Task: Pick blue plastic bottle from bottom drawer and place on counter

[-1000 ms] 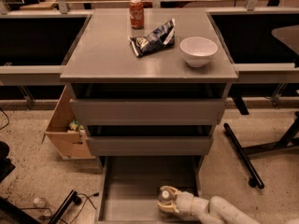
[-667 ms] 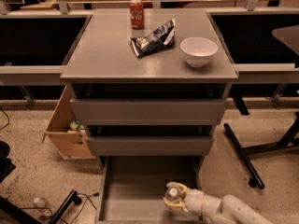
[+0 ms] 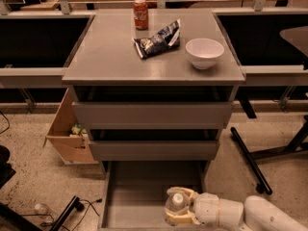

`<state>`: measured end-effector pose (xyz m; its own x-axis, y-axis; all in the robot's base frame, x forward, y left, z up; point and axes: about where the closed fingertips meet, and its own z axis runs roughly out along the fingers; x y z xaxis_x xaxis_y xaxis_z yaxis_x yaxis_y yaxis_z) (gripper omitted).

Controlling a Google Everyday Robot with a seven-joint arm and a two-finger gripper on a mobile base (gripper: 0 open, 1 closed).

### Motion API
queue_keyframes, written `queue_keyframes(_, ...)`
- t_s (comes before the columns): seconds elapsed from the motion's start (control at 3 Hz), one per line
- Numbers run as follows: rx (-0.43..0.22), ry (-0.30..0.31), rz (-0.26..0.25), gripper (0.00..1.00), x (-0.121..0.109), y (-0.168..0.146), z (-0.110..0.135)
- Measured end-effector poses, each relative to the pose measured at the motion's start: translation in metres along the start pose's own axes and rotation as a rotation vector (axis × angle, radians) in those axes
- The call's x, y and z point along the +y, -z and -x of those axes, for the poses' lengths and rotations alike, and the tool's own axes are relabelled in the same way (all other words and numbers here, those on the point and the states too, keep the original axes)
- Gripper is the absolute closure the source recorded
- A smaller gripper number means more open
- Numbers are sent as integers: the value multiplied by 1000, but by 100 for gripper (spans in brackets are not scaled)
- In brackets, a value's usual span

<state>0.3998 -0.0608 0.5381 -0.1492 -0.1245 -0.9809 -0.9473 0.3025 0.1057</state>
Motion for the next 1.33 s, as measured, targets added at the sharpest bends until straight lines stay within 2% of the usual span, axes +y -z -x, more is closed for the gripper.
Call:
queue_keyframes(0.33,34,-62,18,100,44,-5,71)
queue_keyframes(0.67,63,-54,-52,100,48,9,150)
queue_keyframes(1.0,124,-27,-180,100,19,35,218)
queue_keyframes(1.33,155,2,-196,100,20,34,237)
